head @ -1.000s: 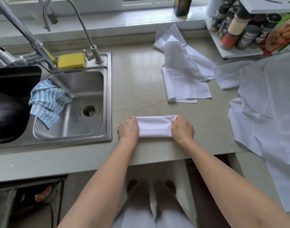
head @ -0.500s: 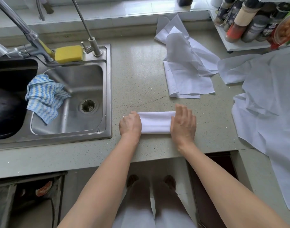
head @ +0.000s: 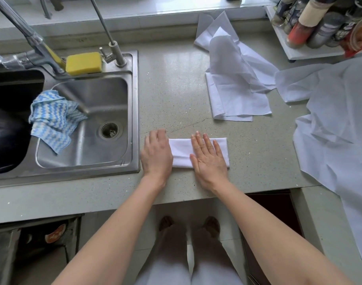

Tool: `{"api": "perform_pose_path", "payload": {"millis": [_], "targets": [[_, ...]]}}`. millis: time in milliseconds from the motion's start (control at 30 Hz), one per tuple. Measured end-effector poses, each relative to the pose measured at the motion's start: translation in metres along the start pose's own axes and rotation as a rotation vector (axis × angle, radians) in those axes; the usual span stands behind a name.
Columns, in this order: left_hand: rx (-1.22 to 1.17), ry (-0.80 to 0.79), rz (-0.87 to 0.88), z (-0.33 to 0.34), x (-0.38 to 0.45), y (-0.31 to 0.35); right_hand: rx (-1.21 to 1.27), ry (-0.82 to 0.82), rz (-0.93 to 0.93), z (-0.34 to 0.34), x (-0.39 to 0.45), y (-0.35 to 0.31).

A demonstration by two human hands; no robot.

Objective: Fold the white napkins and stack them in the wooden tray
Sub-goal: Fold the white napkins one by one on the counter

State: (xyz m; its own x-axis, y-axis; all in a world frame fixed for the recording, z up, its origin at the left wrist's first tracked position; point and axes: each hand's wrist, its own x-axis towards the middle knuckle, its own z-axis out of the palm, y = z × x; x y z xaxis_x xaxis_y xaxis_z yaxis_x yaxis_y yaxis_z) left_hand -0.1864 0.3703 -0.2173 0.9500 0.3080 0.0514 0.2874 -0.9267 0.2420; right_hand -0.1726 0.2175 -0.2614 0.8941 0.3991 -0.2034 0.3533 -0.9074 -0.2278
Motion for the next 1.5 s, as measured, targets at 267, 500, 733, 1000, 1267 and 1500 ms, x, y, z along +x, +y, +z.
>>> {"api": "perform_pose_path", "payload": {"millis": [267,500,733,1000,1267,1500], "targets": [[0.158,-0.407,0.363,0.034,-0.009,-0.02,-0.027,-0.005,-0.03,-0.001,-0.002,0.009],[0.227,-0.481,0.419,0.01,0.008,-0.022,-0.067,-0.085,0.057,-0.023,-0.015,0.05],[0.145,-0.44,0.16,-0.015,0.049,0.023,-0.154,0.033,-0.061,-0.068,0.021,0.055],[-0.058,-0.634,-0.256,-0.024,0.041,0.024,-0.14,-0.448,-0.071,-0.101,0.07,0.057],[-0.878,0.026,-0.623,-0.094,-0.057,-0.074,0.711,-0.437,-0.12,-0.118,0.037,-0.044],[-0.768,0.522,-1.047,-0.146,-0.233,-0.196,0.89,-0.604,-0.261,-0.074,-0.055,-0.252]]}}
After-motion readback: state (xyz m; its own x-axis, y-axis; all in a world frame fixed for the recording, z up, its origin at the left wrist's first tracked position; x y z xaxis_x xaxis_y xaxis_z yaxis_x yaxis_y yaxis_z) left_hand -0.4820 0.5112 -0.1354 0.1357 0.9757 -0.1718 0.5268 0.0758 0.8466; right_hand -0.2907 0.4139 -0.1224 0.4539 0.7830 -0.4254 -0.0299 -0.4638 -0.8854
